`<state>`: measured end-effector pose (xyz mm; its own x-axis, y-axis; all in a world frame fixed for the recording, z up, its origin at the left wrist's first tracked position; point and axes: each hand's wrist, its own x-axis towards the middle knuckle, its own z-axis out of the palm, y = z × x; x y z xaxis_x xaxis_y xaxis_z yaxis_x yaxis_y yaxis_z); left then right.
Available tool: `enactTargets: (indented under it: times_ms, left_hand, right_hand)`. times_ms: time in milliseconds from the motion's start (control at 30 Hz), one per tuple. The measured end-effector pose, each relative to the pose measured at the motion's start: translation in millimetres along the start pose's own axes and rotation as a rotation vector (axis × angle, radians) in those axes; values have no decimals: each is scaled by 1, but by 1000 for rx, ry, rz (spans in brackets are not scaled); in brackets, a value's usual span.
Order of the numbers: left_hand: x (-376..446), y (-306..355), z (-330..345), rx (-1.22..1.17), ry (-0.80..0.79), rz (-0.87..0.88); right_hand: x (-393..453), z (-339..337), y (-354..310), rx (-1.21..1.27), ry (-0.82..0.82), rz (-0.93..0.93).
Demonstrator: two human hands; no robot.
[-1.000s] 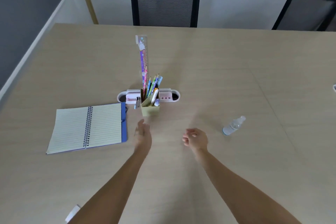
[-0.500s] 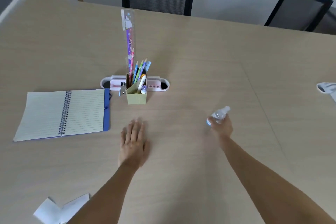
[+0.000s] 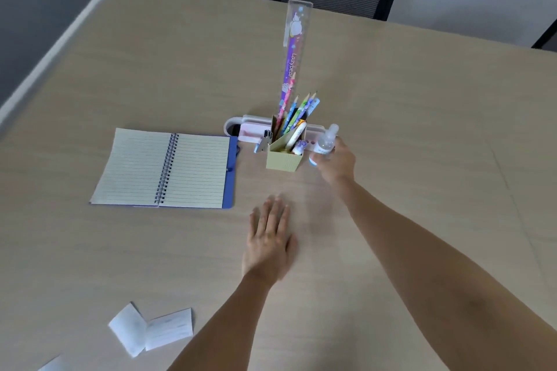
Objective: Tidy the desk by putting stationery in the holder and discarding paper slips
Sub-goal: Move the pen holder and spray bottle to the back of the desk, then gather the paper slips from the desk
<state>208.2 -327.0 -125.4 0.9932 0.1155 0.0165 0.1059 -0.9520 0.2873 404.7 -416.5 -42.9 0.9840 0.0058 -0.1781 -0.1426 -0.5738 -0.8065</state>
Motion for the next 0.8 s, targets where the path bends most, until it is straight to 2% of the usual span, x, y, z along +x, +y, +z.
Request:
enactTargets:
  times_ms: [133,200,267,333,400,467,567,633,667,733,800]
  left_hand:
    - [1,-3,-2,-31,-69,14]
    - [5,-7,-13,-96,-178,19]
    - [7,-10,-35,-266,-301,-20]
    - [-4,-15,-66,-551,-381,-173]
    - [-32,-24,-95,-830,-268,-336]
    - [-72,-40,-119,-927,-68,-453]
    - [-141,-81,-140,-789,204,-689]
    - [-188,-115,-145,-649,299,-851]
    - [-211,-132,-145,-572,292,-934]
    - [-247,-162,-142,-447,166,-1068]
    - [-268,-184,-137,-397,-7,-1061]
  right_hand:
    - [0,-3,2,-59,-29,55]
    - [-13,-11,10,-89,-52,109]
    - [-32,-18,23,-83,-62,194]
    - [-60,-20,35,-44,-108,272]
    - [-98,-17,42,4,-194,300]
    - [-141,-8,44,17,-265,295]
    - [-198,17,41,-68,-462,265]
    - [-230,41,33,-112,-568,251]
    - [-246,54,28,-141,-599,232]
    - [-277,80,14,-234,-639,163]
    - [-303,102,1,-315,-619,89]
